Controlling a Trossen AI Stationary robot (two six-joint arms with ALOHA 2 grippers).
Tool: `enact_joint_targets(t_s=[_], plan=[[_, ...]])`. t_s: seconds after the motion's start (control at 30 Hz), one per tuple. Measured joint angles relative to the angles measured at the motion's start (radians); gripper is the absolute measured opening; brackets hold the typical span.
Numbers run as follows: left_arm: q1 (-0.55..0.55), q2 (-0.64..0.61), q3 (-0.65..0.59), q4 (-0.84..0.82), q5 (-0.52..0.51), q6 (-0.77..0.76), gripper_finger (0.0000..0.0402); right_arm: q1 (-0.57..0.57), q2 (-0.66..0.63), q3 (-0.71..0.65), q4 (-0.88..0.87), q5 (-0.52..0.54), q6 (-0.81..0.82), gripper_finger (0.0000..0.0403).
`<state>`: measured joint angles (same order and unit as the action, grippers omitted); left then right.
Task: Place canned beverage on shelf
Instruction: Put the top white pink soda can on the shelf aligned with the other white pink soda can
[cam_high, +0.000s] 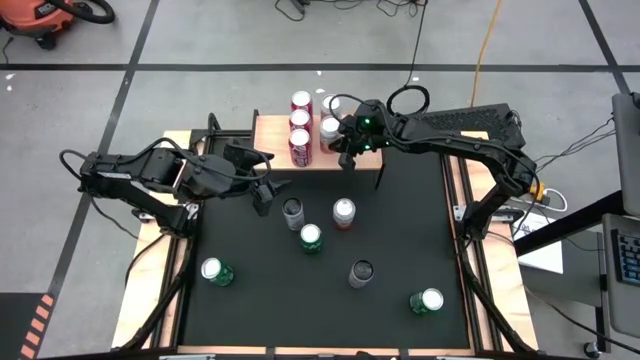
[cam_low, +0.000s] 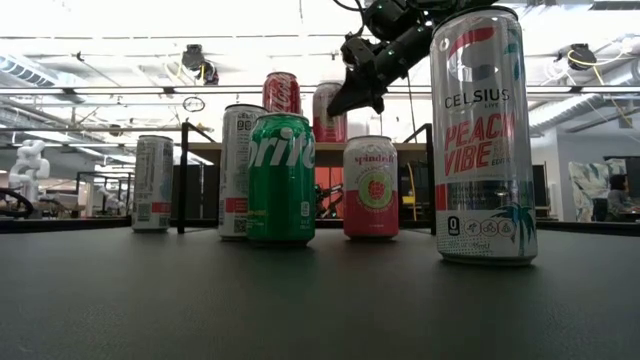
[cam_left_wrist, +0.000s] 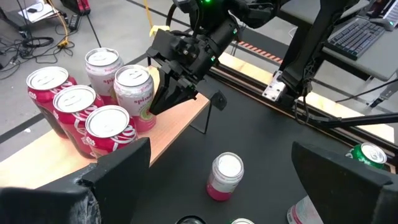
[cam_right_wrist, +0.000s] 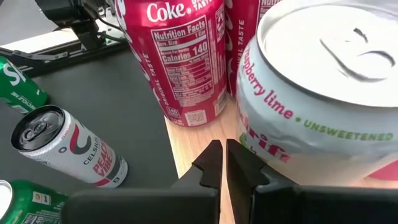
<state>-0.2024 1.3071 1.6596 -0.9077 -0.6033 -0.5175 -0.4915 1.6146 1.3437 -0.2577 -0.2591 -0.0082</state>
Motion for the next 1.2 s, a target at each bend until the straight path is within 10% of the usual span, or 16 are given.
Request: enact_joint_targets(t_s=[1.2], plan=[[0.000, 0.000, 0.000, 0.000, 0.000, 0.000, 0.0389, 0.000, 0.004, 0.000, 0.030, 0.027, -0.011, 0.0000]])
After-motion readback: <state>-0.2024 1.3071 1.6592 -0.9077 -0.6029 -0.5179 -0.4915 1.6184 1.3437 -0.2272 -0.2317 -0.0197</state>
